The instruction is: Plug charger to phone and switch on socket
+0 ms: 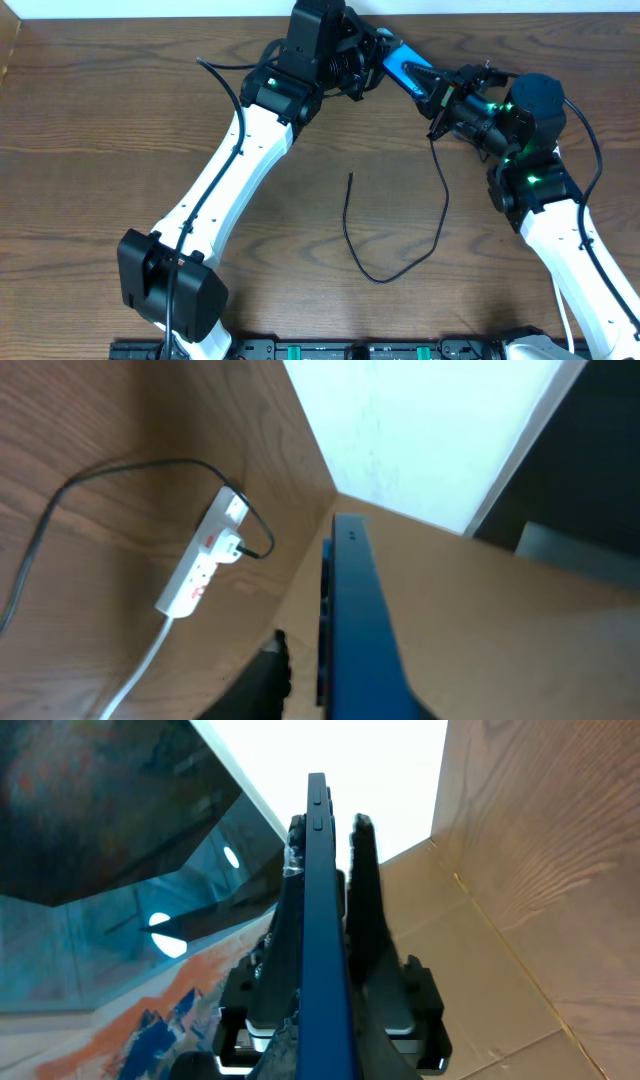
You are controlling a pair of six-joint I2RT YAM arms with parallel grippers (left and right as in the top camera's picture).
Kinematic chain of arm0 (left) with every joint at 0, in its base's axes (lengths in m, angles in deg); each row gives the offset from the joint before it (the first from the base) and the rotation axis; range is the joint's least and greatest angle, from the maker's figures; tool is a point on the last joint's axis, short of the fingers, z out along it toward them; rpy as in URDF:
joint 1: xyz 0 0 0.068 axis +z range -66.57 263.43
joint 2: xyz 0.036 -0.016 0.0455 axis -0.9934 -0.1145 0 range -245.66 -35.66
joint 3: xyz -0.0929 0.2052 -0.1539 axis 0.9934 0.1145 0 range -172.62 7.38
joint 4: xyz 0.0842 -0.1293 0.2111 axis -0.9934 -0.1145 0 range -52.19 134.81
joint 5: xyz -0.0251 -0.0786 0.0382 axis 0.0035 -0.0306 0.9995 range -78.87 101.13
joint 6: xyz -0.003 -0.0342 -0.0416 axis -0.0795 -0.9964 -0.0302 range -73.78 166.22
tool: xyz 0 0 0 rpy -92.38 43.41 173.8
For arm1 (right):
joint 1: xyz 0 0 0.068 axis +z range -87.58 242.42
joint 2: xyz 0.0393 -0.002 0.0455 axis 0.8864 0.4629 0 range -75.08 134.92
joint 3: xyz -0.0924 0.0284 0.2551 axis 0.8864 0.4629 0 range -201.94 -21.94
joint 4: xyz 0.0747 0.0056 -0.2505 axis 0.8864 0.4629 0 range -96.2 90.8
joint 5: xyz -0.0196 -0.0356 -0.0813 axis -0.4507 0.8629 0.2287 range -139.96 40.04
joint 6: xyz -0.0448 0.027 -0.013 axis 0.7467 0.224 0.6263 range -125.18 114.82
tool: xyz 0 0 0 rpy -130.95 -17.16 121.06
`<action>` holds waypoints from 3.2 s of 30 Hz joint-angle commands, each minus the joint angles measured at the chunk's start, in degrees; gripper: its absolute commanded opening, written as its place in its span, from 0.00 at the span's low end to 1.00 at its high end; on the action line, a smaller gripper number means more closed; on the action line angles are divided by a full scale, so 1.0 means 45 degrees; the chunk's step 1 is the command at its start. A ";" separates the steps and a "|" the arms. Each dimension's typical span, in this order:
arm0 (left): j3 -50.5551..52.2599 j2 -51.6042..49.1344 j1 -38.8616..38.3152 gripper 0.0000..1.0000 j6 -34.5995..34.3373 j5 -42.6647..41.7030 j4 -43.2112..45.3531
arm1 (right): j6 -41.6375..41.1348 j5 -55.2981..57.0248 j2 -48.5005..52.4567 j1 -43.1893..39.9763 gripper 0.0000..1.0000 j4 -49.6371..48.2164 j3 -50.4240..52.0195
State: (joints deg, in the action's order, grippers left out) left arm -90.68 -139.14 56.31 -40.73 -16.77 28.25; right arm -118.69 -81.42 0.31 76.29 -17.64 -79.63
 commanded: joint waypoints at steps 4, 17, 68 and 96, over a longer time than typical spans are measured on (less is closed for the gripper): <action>-0.0058 0.0117 0.0005 0.08 -0.0087 0.0024 -0.0160 | -0.0053 0.0010 -0.0087 0.0277 0.01 -0.0223 -0.0282; -0.0058 0.0117 0.0160 0.08 -0.0068 0.0170 -0.0209 | 0.1486 -0.0053 -0.0087 0.0204 0.90 -0.0865 -0.0287; -0.0058 0.0117 0.9607 0.07 1.6990 -1.0331 -0.6883 | 1.5057 0.0301 0.2827 0.0554 0.99 0.8845 -0.3619; 0.0000 0.0117 0.9602 0.07 1.6990 -1.0224 -0.7266 | 1.5504 0.4770 1.0166 0.3973 0.91 1.5742 -0.8680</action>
State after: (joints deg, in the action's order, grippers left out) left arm -90.66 -139.21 99.46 34.69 -60.75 -4.32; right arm -48.25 -62.69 45.25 92.99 52.70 -117.58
